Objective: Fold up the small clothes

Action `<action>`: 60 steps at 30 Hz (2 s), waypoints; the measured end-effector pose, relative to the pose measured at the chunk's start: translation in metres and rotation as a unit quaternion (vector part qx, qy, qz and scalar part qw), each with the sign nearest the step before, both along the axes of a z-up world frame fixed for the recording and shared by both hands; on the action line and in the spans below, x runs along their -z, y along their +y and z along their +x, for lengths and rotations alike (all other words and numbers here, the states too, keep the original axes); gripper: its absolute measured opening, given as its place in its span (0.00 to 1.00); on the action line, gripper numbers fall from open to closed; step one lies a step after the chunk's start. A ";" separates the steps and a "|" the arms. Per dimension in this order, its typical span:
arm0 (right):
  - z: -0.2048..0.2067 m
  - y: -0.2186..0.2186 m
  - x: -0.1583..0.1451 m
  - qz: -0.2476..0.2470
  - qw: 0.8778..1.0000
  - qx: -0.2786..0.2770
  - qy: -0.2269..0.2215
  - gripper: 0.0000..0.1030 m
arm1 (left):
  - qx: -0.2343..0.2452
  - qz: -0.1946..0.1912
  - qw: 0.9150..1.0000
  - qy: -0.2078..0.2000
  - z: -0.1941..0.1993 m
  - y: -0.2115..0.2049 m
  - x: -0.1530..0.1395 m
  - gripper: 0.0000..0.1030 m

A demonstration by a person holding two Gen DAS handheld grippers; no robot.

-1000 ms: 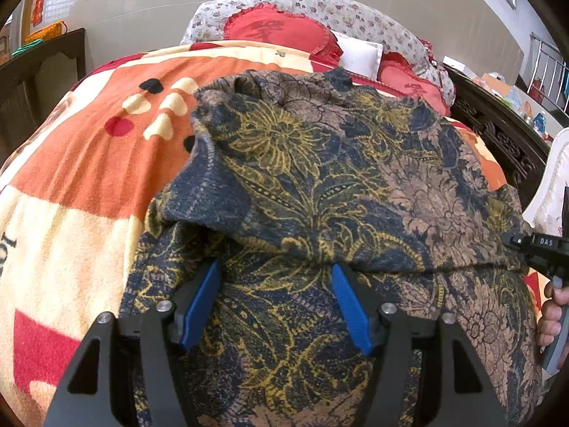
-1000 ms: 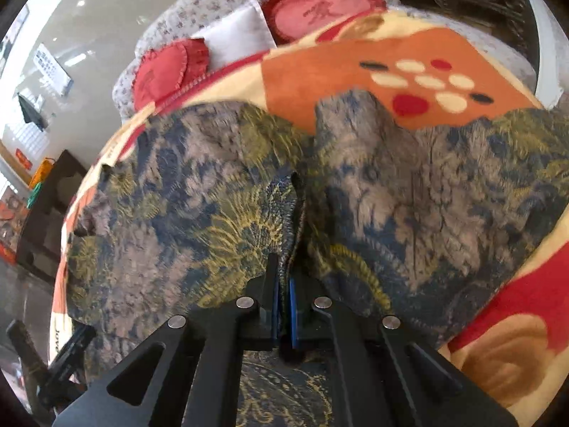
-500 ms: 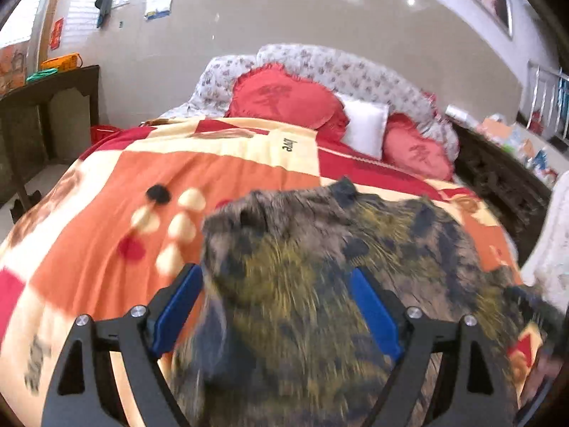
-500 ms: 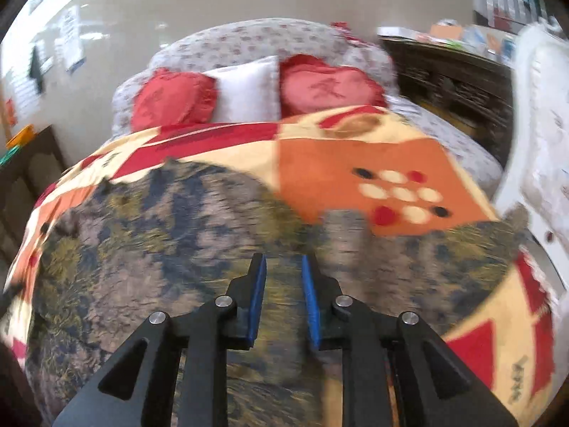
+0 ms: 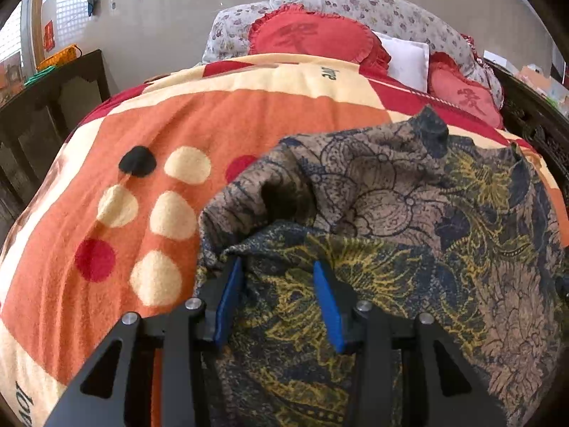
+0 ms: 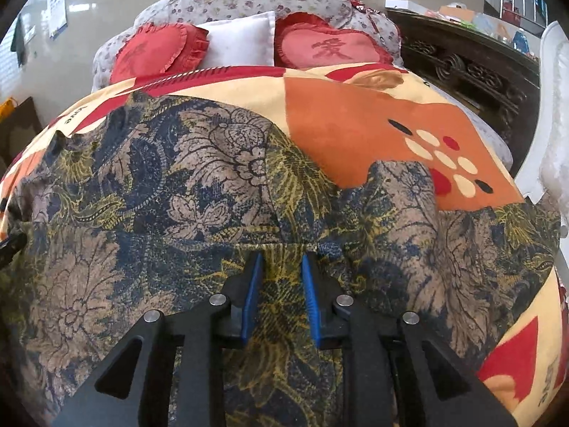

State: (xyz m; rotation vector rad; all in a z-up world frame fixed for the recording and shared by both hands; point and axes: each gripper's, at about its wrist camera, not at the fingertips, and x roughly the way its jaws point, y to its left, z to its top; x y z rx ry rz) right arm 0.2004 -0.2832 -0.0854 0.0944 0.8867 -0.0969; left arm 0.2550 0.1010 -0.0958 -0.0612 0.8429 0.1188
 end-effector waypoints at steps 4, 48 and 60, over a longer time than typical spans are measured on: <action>-0.004 -0.002 -0.009 0.009 1.000 -0.008 0.004 0.08 | 0.008 0.015 1.000 0.007 -0.008 -0.003 -0.019 0.44; -0.014 0.060 -0.040 0.007 0.995 -0.098 0.020 0.30 | 0.027 0.000 1.000 0.013 -0.089 -0.016 0.001 0.58; -0.052 -0.331 -0.065 0.104 0.975 0.197 -0.024 0.29 | 0.027 -0.004 1.000 0.012 -0.088 -0.013 0.001 0.58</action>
